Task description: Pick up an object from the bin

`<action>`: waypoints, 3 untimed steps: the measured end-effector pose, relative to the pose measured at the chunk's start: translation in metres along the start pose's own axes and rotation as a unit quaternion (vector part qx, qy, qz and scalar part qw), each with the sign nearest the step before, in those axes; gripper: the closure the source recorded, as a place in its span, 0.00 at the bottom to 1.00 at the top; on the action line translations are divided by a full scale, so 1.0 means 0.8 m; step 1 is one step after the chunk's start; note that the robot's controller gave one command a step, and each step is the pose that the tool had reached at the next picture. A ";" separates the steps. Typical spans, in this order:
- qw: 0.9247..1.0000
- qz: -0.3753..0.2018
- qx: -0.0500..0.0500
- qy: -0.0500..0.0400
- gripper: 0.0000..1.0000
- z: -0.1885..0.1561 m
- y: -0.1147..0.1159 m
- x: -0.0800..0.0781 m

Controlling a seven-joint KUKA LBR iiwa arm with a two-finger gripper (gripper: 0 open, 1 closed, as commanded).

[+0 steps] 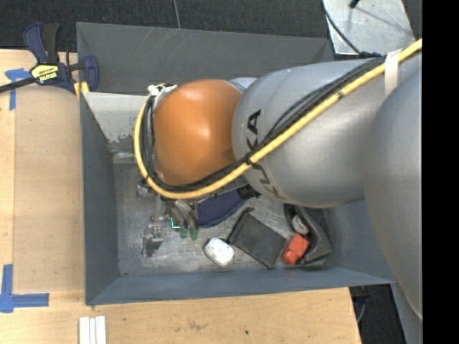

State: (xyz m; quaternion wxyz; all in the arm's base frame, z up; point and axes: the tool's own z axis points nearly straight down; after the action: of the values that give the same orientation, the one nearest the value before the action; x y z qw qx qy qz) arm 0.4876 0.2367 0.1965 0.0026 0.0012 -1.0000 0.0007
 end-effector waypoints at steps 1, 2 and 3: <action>1.000 -0.002 0.002 0.000 0.00 0.096 -0.095 -0.037; 0.998 -0.063 -0.004 -0.011 0.00 0.153 -0.192 -0.038; 0.995 -0.095 -0.003 -0.009 0.00 0.152 -0.242 -0.091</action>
Offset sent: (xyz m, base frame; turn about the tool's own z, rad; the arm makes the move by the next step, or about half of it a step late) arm 0.0286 -0.0699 -0.0724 -0.0100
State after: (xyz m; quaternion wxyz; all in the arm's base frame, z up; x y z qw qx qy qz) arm 0.5604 0.0429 0.0750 -0.0060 0.0966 -0.9953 -0.0021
